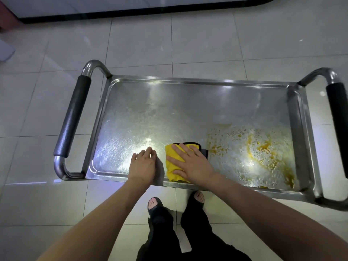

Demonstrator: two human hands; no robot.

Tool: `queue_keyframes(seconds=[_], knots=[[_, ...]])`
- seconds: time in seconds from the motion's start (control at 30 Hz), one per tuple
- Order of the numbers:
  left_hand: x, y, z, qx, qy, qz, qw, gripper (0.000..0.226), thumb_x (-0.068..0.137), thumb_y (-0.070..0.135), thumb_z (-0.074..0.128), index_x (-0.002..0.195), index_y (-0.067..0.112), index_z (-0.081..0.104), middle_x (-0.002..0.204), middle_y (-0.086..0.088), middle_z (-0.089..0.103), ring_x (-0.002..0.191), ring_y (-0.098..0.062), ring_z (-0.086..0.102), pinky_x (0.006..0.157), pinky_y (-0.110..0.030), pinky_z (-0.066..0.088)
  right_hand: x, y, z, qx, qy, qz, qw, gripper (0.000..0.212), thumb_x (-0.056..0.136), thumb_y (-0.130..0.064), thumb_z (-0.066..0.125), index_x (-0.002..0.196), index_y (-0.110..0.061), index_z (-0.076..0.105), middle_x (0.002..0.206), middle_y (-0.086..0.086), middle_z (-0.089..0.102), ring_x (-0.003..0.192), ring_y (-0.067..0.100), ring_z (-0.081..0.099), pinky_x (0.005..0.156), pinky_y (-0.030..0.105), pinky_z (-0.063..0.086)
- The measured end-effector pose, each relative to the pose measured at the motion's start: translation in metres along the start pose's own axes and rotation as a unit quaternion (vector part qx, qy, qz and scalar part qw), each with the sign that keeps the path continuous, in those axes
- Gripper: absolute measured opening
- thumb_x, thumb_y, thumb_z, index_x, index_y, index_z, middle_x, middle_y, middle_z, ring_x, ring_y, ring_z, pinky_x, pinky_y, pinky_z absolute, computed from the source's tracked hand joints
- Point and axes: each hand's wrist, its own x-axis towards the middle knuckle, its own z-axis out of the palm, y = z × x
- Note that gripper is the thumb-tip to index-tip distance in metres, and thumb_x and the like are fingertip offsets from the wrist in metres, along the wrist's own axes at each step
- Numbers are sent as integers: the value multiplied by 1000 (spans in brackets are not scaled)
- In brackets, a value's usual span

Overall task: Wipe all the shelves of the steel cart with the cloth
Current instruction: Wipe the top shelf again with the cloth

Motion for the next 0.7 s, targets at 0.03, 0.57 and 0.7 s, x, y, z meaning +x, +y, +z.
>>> queue_keyframes(seconds=[0.03, 0.57, 0.7], knots=[[0, 0, 0, 0, 2, 1, 1000, 50, 98, 16, 44, 147, 12, 36, 148, -2, 35, 131, -21, 43, 108, -35, 34, 2, 5, -1, 3, -4, -2, 1000, 58, 106, -64, 31, 159, -43, 35, 174, 3, 17, 158, 31, 21, 125, 55, 22], [2, -3, -5, 1, -46, 1, 999, 63, 92, 17, 56, 150, 17, 31, 152, 1, 29, 136, -23, 39, 113, -45, 30, 71, 75, -49, 28, -59, 105, 992, 75, 94, -72, 3, 162, -47, 23, 175, 1, -1, 161, 32, 4, 127, 56, 9], [2, -5, 0, 5, -43, -4, 999, 66, 91, 23, 58, 151, 18, 30, 152, 1, 28, 137, -22, 39, 116, -47, 26, 50, 45, -36, 29, -66, 80, 994, 72, 96, -69, 7, 161, -45, 28, 175, 3, 4, 161, 33, 8, 126, 57, 10]])
